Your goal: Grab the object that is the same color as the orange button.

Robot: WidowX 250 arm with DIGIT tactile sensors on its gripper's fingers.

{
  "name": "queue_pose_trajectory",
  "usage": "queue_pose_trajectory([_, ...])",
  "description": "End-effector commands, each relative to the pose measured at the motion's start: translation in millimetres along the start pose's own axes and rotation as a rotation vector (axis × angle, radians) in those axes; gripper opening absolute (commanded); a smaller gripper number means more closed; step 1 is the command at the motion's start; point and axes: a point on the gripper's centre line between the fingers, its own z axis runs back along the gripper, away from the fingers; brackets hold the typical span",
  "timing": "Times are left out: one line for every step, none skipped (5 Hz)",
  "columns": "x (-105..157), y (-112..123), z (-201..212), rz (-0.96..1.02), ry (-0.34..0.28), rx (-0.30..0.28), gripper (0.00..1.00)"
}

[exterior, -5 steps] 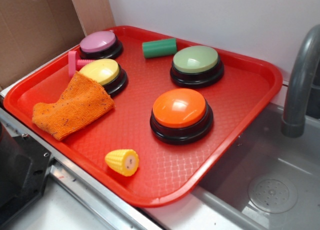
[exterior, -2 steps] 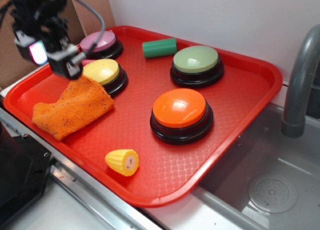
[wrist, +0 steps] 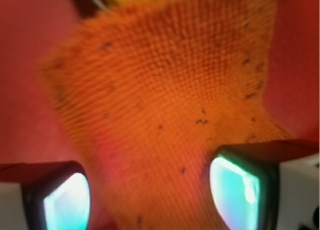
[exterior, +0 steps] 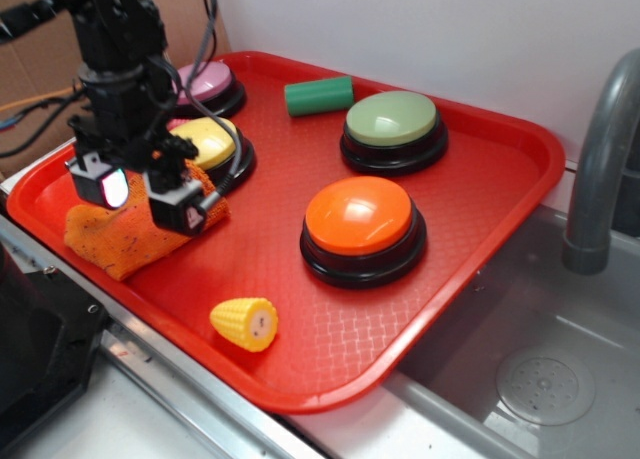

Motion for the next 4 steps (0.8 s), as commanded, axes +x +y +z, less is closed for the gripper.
queue_pose_trajectory([6.2, 10.2, -11.1, 0.05, -0.002, 0.044, 0.88])
queue_pose_trajectory([5.7, 8.1, -10.4, 0.044, 0.025, 0.076, 0.0])
queue_pose_trajectory([6.6, 8.4, -12.1, 0.053, 0.03, 0.094, 0.0])
queue_pose_trajectory([7.8, 6.7, -7.4, 0.044, 0.023, 0.096, 0.0])
